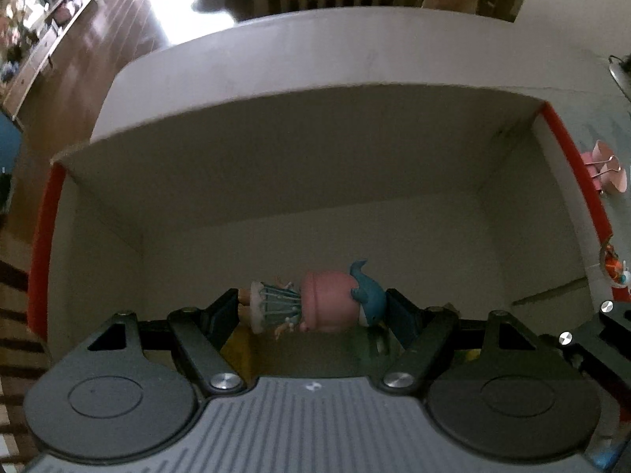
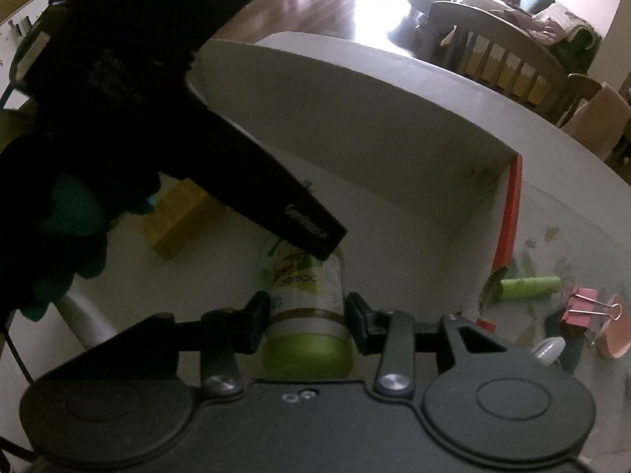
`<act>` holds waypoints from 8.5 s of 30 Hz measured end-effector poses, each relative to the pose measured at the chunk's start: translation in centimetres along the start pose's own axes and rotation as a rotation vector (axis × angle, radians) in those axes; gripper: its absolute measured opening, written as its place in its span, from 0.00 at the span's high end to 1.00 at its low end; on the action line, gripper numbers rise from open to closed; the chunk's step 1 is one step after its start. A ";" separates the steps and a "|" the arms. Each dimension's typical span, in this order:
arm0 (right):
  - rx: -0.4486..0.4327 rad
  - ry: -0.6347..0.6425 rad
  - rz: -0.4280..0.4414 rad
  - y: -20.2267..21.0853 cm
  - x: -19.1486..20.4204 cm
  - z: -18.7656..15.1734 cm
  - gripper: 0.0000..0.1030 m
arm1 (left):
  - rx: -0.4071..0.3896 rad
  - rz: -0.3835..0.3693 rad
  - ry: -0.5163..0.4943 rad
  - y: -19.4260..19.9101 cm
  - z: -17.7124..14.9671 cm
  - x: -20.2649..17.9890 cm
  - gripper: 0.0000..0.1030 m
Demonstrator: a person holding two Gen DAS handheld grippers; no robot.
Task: Organize rigid objects
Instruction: 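Open both grippers to release the pig figurine and jar into the cardboard box, then withdraw both grippers from the cardboard box toward the remaining table items, then reach the left gripper toward the clear purple-ball tube while the right gripper reaches the correction tape, then grasp the clear purple-ball tube with the left gripper while the right gripper grasps the white correction tape, then carry the purple-ball tube and correction tape over the cardboard box with both grippers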
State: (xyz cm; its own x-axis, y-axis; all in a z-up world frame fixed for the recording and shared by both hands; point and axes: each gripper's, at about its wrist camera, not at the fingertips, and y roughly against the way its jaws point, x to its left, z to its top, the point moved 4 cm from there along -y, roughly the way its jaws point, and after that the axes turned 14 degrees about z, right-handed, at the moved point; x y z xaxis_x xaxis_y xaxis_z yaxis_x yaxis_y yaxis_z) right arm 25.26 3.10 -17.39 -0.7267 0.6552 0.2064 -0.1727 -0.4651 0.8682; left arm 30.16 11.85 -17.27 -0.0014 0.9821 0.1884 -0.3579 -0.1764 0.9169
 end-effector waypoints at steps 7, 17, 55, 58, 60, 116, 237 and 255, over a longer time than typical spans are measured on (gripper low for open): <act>0.004 -0.006 0.007 0.0 0.4 -0.2 0.61 | 0.051 0.005 -0.001 -0.6 -1.4 0.1 0.24; -0.023 -0.007 0.025 1.0 -0.9 1.1 0.57 | 0.013 0.018 0.025 0.7 -2.0 0.4 0.24; -0.210 0.001 0.031 11.1 1.2 -1.6 0.46 | -0.238 0.036 0.122 11.3 -5.1 1.9 0.20; -0.226 -0.004 0.034 12.1 1.2 -2.1 0.43 | -0.272 0.034 0.129 12.4 -5.7 1.8 0.19; -0.242 -0.007 0.038 13.0 1.3 -2.6 0.39 | -0.301 0.033 0.130 13.2 -6.1 1.7 0.19; -0.488 -0.145 -0.017 27.7 -21.5 -16.9 0.02 | -0.494 -0.110 0.239 21.7 -7.5 -19.6 0.00; -0.339 0.138 0.082 21.9 -9.1 -8.5 0.36 | -0.430 -0.028 0.173 20.1 -6.6 -10.9 0.61; -0.342 0.180 0.093 17.2 -1.8 -3.3 0.36 | -0.415 -0.011 0.200 18.4 -6.5 -0.3 0.61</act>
State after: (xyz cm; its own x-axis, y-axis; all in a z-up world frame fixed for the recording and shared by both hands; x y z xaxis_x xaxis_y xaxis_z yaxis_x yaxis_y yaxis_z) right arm 21.38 -8.03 -4.36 -0.8492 0.5006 0.1680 -0.2906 -0.7088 0.6428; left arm 17.47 8.72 -2.77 -0.1613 0.9844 0.0706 -0.7023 -0.1647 0.6925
